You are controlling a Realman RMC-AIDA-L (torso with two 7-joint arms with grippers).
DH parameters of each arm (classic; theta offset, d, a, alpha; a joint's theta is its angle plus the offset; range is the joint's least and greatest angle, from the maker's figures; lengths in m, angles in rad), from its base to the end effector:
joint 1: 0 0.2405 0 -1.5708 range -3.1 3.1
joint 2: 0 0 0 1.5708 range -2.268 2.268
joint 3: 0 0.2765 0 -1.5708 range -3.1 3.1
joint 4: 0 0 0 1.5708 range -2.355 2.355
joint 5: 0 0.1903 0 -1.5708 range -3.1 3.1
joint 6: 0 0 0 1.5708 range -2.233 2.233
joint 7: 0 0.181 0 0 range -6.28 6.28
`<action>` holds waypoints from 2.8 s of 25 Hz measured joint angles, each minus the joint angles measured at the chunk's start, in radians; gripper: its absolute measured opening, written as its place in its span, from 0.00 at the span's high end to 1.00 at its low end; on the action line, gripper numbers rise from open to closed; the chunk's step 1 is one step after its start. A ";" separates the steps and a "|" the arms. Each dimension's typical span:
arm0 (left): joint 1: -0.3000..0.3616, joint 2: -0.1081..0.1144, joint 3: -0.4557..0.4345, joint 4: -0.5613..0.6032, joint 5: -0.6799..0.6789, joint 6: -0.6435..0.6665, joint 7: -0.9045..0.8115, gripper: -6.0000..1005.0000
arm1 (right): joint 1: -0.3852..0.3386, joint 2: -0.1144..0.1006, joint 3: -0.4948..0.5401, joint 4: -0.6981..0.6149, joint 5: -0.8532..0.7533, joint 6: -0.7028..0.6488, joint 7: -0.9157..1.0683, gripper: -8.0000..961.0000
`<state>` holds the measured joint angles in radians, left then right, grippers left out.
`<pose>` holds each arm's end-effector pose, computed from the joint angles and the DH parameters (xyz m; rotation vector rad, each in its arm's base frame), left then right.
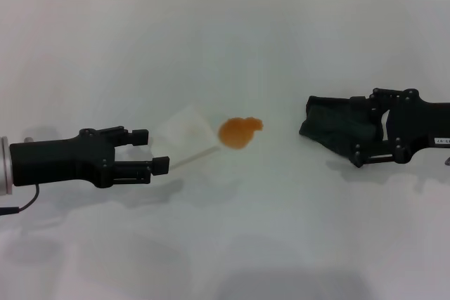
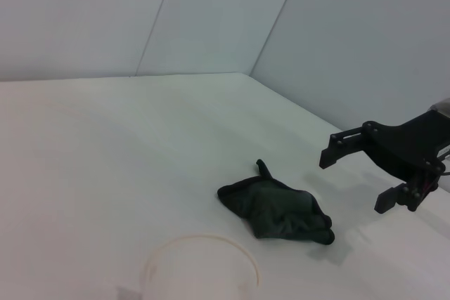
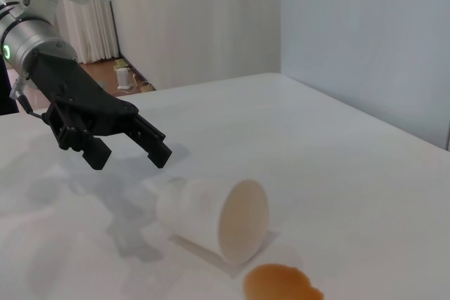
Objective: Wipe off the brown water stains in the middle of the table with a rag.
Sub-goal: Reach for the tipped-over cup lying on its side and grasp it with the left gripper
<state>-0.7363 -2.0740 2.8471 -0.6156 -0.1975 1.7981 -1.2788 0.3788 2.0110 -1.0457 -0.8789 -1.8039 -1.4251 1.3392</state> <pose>-0.2754 0.3158 -0.0370 -2.7596 -0.9116 -0.6515 0.2663 0.3307 -0.0225 -2.7288 0.3341 0.4701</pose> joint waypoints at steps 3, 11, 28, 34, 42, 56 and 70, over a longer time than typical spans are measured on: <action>-0.002 0.000 0.000 0.000 0.000 0.000 0.000 0.12 | 0.000 0.000 0.001 0.000 0.000 0.001 0.000 0.11; 0.000 0.002 0.000 0.017 -0.003 0.001 0.004 0.12 | 0.000 -0.001 -0.001 0.000 -0.007 0.009 -0.001 0.11; -0.001 0.002 0.000 0.023 0.001 0.020 0.001 0.12 | -0.024 0.000 -0.001 0.001 -0.002 0.028 -0.051 0.11; -0.025 0.018 0.000 -0.045 -0.011 0.157 -0.050 0.12 | -0.024 0.000 0.002 0.002 0.000 0.024 -0.049 0.11; -0.124 0.056 0.001 -0.260 -0.008 0.192 -0.304 0.12 | -0.024 0.000 0.005 0.002 0.000 0.023 -0.049 0.11; -0.521 0.072 0.003 -0.516 0.520 0.126 -0.361 0.12 | -0.021 0.000 0.005 -0.004 0.010 0.020 -0.044 0.11; -0.579 -0.008 0.002 -0.362 0.572 -0.056 -0.174 0.12 | -0.028 0.000 0.010 -0.001 0.029 0.027 -0.050 0.11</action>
<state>-1.3151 -2.0822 2.8492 -0.9775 0.3749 1.7422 -1.4532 0.3511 2.0110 -1.0355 -0.8795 -1.7747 -1.3981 1.2890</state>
